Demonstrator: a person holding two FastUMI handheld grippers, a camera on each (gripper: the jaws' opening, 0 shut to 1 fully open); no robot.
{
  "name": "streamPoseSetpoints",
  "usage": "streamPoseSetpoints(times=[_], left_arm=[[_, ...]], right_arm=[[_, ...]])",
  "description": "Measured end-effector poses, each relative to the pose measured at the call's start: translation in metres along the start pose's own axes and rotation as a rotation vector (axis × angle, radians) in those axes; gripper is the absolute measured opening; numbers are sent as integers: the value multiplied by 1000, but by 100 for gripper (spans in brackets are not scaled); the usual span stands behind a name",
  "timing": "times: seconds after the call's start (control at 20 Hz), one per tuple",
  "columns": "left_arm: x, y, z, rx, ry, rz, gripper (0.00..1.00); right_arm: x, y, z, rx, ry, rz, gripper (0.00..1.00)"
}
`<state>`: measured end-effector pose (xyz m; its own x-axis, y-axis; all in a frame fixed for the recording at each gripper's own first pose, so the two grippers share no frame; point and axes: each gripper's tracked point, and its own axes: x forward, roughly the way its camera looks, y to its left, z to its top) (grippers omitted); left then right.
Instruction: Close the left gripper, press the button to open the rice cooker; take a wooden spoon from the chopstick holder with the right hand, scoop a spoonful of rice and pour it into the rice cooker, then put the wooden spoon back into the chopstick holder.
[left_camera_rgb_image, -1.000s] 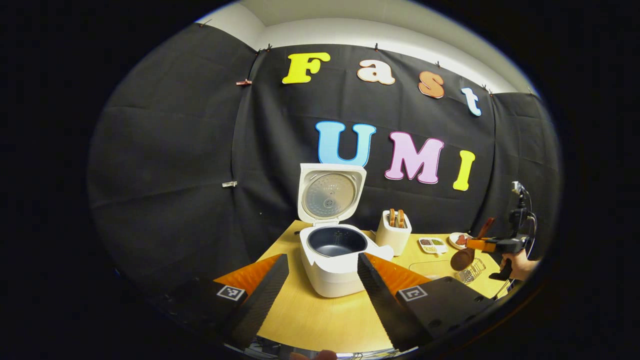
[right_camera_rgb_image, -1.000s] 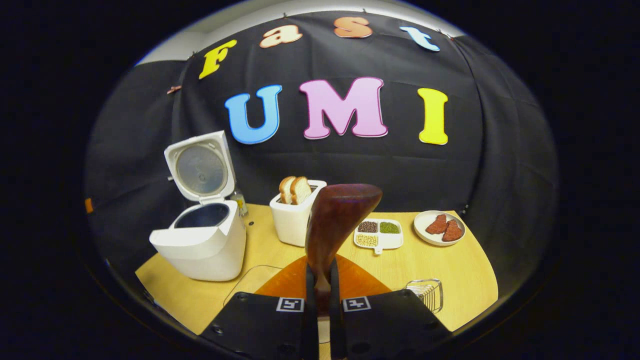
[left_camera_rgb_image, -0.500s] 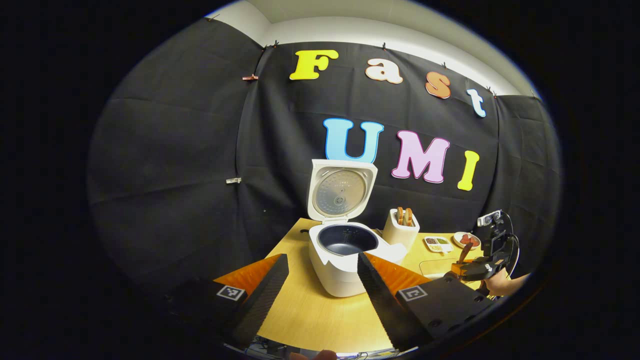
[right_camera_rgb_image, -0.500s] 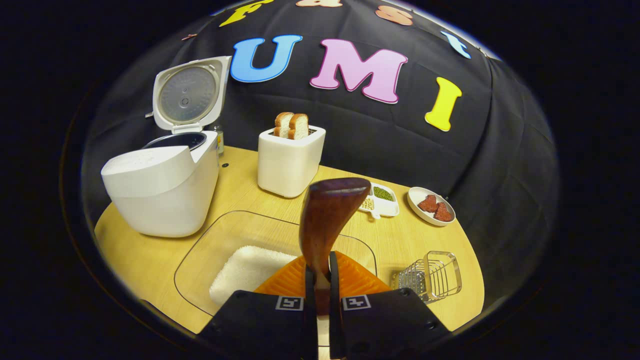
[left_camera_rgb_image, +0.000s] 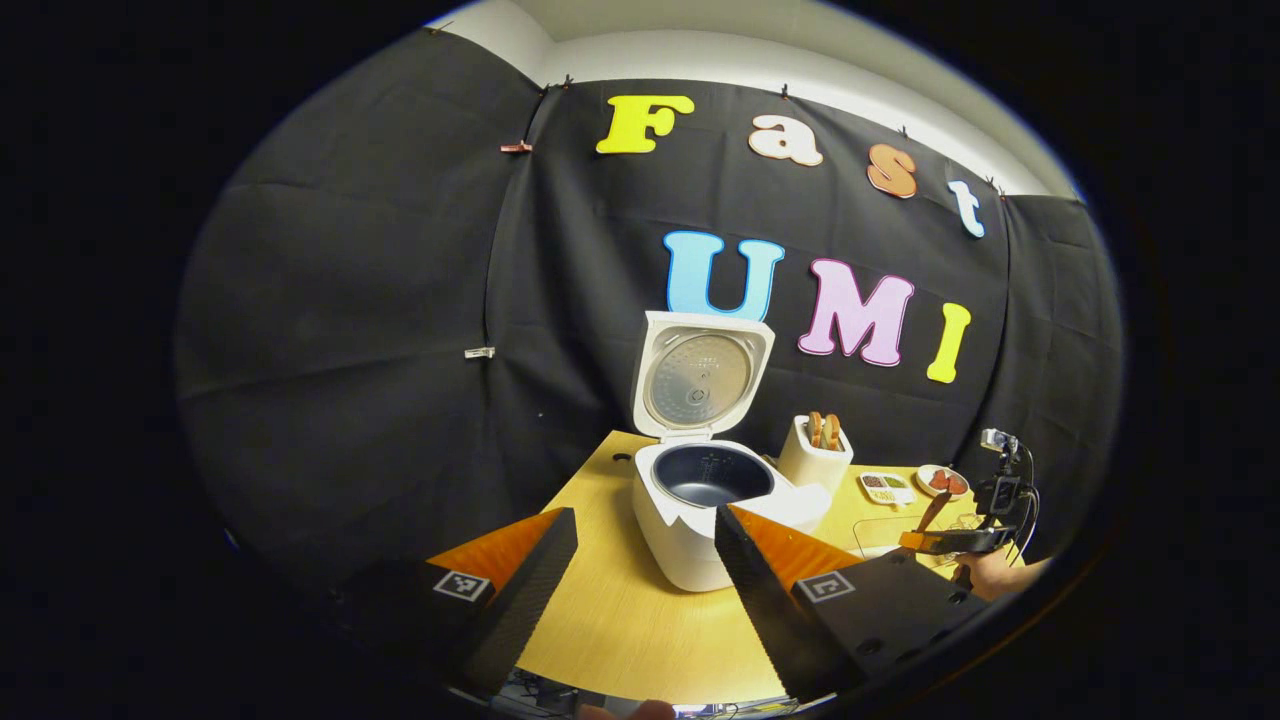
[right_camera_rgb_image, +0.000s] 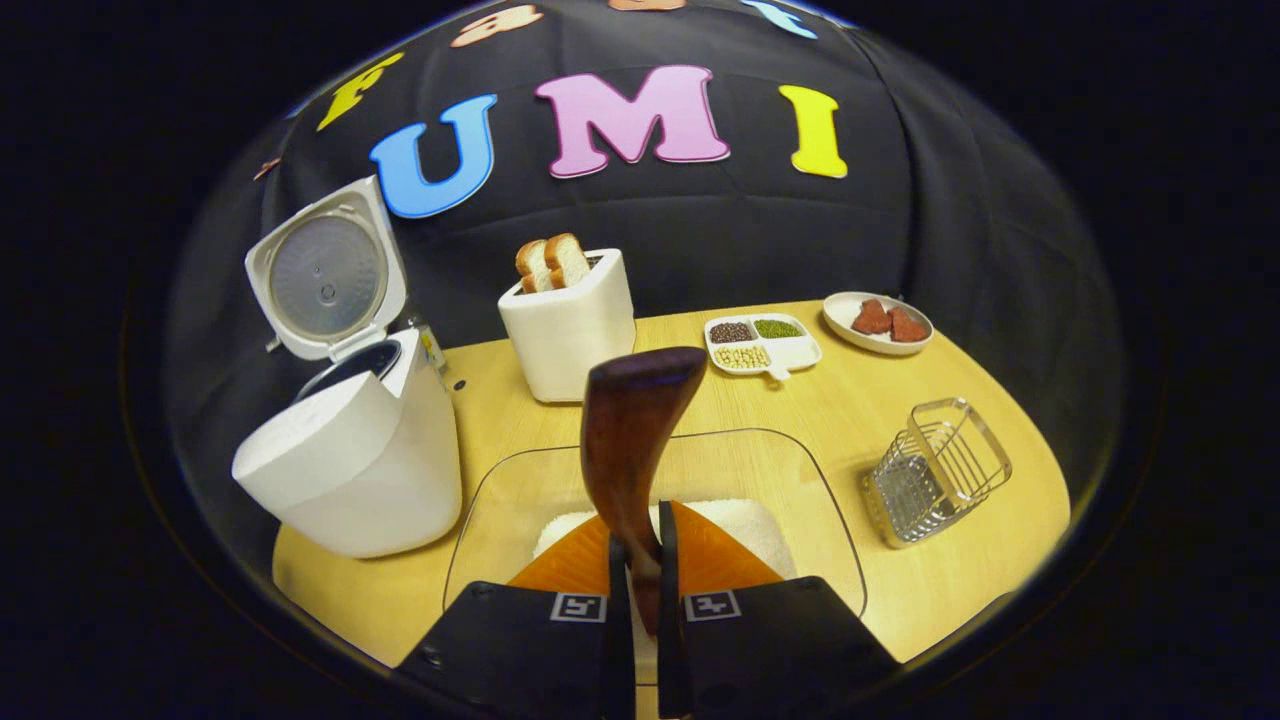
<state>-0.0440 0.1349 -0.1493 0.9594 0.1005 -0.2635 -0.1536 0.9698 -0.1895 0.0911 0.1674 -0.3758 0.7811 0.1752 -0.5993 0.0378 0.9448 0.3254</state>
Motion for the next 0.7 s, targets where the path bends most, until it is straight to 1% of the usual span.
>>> streamPoseSetpoints(times=[0.05, 0.15, 0.3, 0.4, 0.55, 0.6, 0.65, 0.7], left_arm=[[0, 1, 1, -1, 0, 1, 97], [-1, 2, 1, 2, -1, 0, 95], [-1, 1, -1, 11, 0, -3, 95], [0, 0, -1, 9, 3, -5, 95], [-2, -1, 2, 5, -5, -1, 96], [-2, -1, 2, 7, -7, 0, 98], [-3, -1, 3, 9, -8, 0, 96], [-5, -2, 3, 13, -8, 2, 95]], right_arm=[[1, -4, 1, 58, 0, 0, 13], [5, -12, 2, 144, 2, 4, 14], [6, -16, 2, 194, 6, 21, 13], [8, -21, 1, 257, 14, 19, 13], [12, -30, 0, 414, 34, 25, 14], [14, -33, 0, 470, 41, 37, 13], [11, -34, -2, 527, 46, 53, 13], [8, -33, 4, 583, 39, 84, 13]])
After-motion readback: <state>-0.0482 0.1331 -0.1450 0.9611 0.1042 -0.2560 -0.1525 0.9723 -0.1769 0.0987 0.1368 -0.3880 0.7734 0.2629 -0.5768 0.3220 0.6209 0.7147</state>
